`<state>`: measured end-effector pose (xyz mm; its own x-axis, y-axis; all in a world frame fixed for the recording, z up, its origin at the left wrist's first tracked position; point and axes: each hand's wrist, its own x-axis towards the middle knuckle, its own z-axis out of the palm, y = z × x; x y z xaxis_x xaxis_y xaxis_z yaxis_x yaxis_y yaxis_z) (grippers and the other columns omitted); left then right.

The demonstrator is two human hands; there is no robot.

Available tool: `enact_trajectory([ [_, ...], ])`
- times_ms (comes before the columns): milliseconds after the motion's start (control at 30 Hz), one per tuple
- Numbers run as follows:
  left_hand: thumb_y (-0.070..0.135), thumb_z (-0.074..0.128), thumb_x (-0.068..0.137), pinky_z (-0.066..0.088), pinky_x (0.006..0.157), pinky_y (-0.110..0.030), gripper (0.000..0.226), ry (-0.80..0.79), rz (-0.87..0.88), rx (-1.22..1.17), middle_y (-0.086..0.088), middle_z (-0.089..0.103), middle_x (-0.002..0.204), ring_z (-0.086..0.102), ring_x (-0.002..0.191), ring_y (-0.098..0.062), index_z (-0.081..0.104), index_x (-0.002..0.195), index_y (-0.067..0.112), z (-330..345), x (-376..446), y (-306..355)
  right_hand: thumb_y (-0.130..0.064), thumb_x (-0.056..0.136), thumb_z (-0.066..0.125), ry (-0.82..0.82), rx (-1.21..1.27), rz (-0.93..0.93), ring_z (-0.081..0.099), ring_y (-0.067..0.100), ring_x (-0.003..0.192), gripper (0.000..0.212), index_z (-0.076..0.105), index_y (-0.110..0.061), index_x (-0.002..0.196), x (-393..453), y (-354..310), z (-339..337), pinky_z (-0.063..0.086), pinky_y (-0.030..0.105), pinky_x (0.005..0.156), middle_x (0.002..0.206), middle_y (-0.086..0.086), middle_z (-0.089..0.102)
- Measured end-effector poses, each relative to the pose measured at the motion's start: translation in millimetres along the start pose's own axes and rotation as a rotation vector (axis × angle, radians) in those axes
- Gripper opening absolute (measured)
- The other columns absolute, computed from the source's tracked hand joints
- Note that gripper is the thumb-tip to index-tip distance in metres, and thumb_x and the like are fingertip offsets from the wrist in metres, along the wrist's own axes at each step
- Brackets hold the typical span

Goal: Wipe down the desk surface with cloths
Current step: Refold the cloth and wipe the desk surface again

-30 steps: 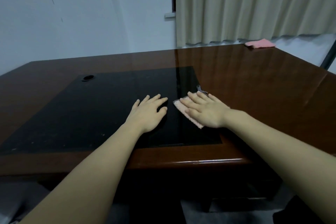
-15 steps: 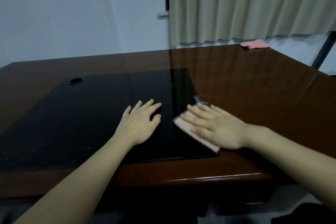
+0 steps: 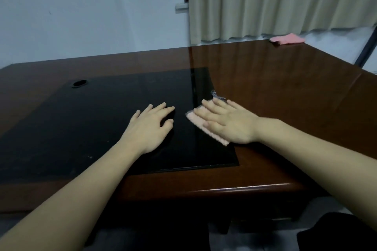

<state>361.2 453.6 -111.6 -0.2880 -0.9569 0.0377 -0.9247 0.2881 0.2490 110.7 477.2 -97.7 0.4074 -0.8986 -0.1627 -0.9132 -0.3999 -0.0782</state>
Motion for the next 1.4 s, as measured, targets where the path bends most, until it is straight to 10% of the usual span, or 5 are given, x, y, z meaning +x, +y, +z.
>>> enact_trajectory([
  [367,0.032,0.044,0.105,0.013,0.125,-0.049,0.051,0.038,0.054,0.045,0.008,0.025,0.166,0.017,0.155,-0.021,0.035,0.155,0.035,-8,-4,21,-0.064,0.097,0.002,-0.046,0.023,-0.083,-0.033,0.001,0.146,0.055,-0.011,-0.059,0.151,-112,-20,19,-0.022,0.029,0.120,0.161,-0.023,-0.028],
  [1033,0.038,0.030,0.108,0.003,0.127,-0.040,0.049,-0.035,0.088,-0.063,0.015,0.014,0.167,0.004,0.156,-0.014,0.027,0.157,0.042,12,8,55,-0.049,0.109,0.012,0.015,0.057,0.215,-0.012,0.022,0.156,0.054,-0.003,-0.042,0.161,57,67,-14,-0.005,0.047,0.125,0.170,-0.004,-0.012],
  [1400,0.039,0.028,0.108,0.000,0.126,-0.038,0.049,-0.030,0.088,-0.056,0.018,0.010,0.167,0.000,0.155,-0.010,0.024,0.157,0.042,15,8,53,-0.059,0.103,0.006,-0.020,0.005,-0.023,-0.029,0.007,0.149,0.054,-0.012,-0.055,0.153,-39,38,4,-0.019,0.030,0.120,0.161,-0.019,-0.028],
])
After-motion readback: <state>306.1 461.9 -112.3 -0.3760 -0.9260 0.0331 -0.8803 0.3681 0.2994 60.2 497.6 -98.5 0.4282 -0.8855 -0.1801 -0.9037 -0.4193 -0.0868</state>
